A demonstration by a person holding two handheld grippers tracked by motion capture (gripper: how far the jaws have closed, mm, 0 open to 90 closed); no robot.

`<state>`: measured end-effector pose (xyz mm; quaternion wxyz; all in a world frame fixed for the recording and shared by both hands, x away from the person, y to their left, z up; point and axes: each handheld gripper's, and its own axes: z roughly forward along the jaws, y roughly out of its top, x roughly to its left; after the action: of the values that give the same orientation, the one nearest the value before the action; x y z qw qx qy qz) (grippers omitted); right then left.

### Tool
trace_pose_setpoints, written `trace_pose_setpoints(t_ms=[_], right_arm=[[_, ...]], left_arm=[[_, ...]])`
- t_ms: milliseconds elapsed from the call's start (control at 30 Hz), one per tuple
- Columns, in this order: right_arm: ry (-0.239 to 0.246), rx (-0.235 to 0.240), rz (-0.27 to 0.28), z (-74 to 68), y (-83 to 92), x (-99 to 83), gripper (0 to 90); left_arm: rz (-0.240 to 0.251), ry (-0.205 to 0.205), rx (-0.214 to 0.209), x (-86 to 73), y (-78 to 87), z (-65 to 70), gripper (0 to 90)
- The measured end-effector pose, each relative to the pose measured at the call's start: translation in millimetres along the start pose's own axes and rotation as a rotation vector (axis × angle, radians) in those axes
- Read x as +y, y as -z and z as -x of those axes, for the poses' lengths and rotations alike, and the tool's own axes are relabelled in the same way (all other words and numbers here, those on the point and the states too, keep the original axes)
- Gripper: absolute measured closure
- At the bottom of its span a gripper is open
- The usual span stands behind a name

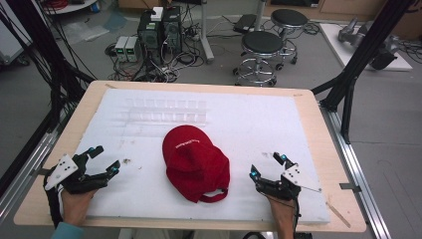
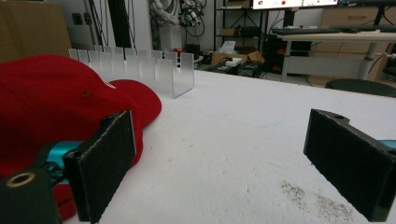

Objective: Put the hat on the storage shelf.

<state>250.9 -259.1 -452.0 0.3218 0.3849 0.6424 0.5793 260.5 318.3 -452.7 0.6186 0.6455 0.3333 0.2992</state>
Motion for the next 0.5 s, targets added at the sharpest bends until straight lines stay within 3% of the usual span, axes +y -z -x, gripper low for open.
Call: trace_pose_setpoints(t_ms=[500], right_arm=[[-0.019,0.004,0.007,1.6,0.4,0.1,8.0]], left_arm=[[0.0,-0.001,0.0,0.0,-0.1,0.6,16.3]])
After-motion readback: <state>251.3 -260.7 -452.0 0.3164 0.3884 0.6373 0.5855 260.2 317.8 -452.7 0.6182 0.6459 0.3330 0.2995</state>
